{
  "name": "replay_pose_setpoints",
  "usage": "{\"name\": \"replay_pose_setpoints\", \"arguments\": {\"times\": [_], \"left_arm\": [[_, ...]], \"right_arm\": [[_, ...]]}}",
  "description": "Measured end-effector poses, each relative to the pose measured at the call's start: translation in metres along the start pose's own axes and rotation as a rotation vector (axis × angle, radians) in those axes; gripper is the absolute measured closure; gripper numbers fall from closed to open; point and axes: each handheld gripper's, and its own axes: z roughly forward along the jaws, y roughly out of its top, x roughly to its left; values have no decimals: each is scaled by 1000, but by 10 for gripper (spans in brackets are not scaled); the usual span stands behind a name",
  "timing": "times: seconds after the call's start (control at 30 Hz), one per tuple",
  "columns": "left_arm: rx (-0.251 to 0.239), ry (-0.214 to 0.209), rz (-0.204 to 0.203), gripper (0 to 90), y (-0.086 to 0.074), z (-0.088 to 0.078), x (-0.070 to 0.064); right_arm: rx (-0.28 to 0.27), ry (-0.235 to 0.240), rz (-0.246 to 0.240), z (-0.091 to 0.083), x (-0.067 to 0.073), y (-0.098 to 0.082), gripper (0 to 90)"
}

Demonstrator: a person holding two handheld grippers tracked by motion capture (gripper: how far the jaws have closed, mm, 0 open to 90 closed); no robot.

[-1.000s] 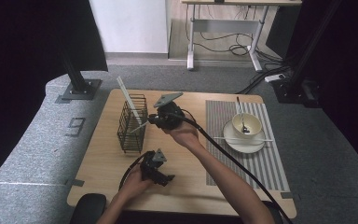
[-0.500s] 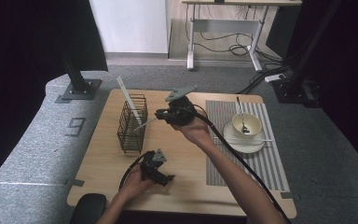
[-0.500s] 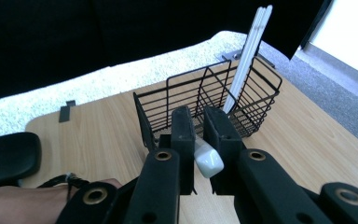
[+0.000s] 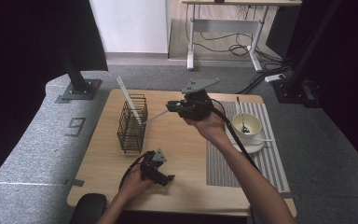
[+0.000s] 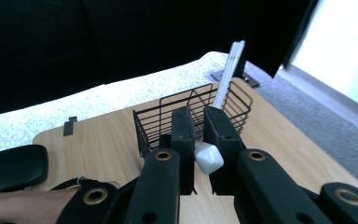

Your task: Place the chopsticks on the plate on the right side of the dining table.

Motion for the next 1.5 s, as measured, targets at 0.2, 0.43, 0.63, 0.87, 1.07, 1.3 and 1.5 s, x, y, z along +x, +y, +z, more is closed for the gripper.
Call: {"name": "replay_pose_setpoints", "arguments": {"times": [0.2,0.43,0.63,0.87,1.07,1.3,1.5], "left_arm": [[0,-1,1,0,0,0,0],[17,8,-22,80,2,-6,4],[-24,-8,-46,139,6,-19,9],[-89,-40,-32,132,10,-35,13],[-137,-60,3,144,15,-41,12],[-215,-128,54,226,20,-44,4],[-243,-159,94,427,23,-45,-1]], "right_arm": [[-9,-26,-3,-18,-1,1,818],[13,-40,4,-30,-4,-9,819],[37,-41,9,-39,-4,-21,819],[79,-21,37,-47,-2,-39,819],[125,8,63,-46,3,-58,819],[166,63,88,-38,12,-76,819],[177,110,113,-27,16,-83,819]]}}
